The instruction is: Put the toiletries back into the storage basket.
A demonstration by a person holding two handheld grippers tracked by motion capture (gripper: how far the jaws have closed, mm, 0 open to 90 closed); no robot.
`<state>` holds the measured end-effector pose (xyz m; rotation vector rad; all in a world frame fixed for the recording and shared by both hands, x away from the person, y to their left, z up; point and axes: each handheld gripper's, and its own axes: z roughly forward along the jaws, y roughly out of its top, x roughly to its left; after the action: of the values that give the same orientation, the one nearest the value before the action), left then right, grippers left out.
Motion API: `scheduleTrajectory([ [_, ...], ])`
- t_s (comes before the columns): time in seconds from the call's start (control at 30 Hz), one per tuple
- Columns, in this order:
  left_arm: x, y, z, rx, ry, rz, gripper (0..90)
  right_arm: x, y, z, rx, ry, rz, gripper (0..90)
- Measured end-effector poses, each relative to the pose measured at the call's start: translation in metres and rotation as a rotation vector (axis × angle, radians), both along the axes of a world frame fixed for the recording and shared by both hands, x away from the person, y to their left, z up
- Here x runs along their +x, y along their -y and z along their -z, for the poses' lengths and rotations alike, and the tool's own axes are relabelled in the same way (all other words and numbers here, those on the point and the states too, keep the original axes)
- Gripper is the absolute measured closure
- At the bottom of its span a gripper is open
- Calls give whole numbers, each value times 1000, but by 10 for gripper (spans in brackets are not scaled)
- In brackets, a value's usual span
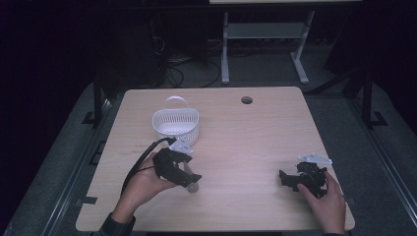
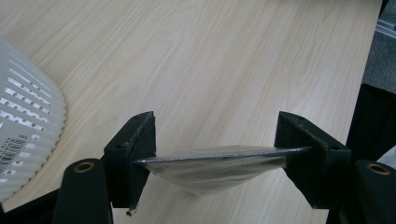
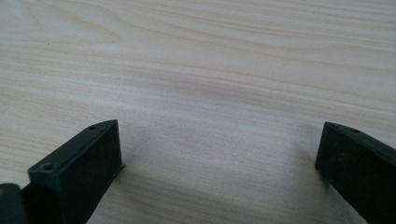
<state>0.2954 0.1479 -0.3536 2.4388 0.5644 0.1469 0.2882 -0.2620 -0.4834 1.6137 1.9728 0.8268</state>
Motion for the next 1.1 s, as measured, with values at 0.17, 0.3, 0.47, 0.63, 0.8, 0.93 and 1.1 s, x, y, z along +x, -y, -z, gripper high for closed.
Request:
scheduleTrajectory([
  [0.17,0,-2,0,-7,-8,3,295,0,0,0,0,0,0,0],
  [0.3,1,-3,0,-15,-16,2,296,0,0,0,0,0,0,0],
  [0.47,1,-5,-1,-22,-15,-6,296,0,0,0,0,0,0,0],
  [0.63,3,-10,-3,-29,-14,-16,296,0,0,0,0,0,0,0],
  [0.8,4,-15,-4,-36,-10,-30,296,0,0,0,0,0,0,0],
  [0.93,6,-20,-6,-42,-7,-46,296,0,0,0,0,0,0,0],
  [1.1,8,-27,-8,-47,-4,-67,296,0,0,0,0,0,0,0],
])
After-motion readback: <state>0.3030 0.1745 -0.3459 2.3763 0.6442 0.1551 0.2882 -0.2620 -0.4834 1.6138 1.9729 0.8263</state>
